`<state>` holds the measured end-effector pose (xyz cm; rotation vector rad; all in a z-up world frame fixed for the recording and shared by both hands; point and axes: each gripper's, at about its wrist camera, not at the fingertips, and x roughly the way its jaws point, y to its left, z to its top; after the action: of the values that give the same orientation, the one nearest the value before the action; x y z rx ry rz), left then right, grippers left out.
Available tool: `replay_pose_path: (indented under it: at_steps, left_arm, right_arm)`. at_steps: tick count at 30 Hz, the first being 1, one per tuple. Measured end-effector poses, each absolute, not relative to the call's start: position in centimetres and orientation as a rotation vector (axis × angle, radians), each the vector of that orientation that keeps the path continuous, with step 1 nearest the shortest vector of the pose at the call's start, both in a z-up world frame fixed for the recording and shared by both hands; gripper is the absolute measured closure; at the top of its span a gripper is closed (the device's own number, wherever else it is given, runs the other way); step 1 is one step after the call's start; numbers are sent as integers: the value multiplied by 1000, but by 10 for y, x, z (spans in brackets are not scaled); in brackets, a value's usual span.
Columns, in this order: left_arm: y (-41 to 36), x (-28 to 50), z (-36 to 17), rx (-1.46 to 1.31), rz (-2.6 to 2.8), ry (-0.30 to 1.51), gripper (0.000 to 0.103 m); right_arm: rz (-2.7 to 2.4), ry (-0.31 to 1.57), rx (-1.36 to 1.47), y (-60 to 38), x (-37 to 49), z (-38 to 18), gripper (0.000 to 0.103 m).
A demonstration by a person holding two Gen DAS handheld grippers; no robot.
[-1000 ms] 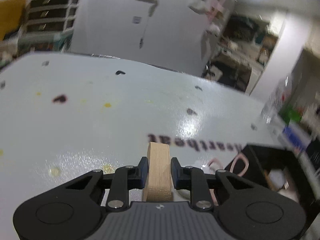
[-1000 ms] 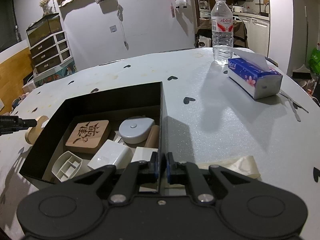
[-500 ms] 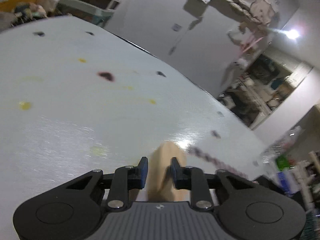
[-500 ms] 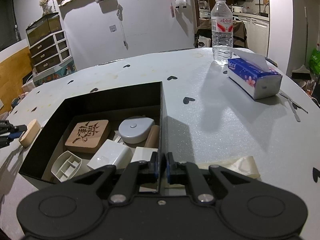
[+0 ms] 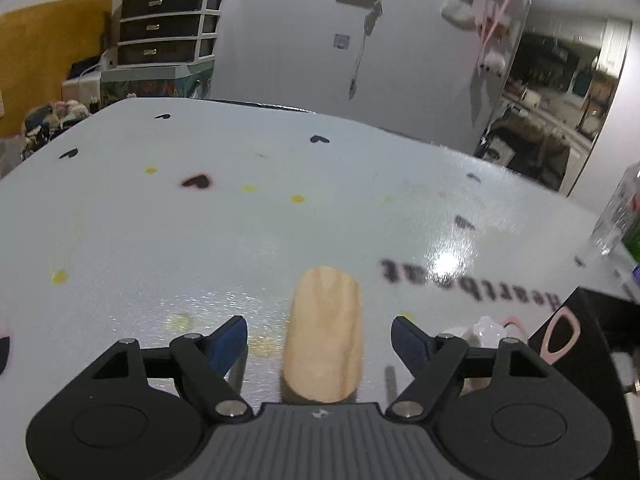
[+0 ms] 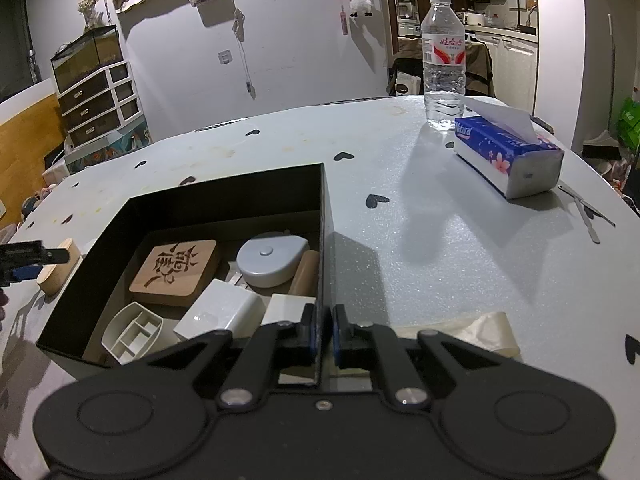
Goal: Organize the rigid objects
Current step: 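Carry the wooden block with the left gripper into the black box and release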
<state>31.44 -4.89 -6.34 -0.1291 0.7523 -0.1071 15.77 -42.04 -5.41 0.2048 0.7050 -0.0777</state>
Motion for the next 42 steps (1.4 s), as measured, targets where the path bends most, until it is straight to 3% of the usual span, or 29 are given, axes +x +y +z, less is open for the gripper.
replay_pose_path:
  at_steps: [3,5,7,17,25,42]
  left_arm:
    - [-58,315,-68,-80,-67,754,34]
    - [-61,313,-68,-40,-44,745,52]
    - [-61,313,-68,-27,-42,741,62]
    - [-71,289,-37,-92,-121,670,63]
    - [-149,260,9,-62,-467,599,63]
    - [-295,275,-18,217,-799,732,63]
  right_arm:
    - [-78,705,205,-420,158,-54,95]
    - [-77,704,206,-420,158,-54,95]
    - [-76,703,208,-421,158,-54,94]
    - [-76,702,211,-421,157,-54,94]
    - [-77,702,217,-421,157,-54,94]
    - [-75,699,223,-421,157,-54,94]
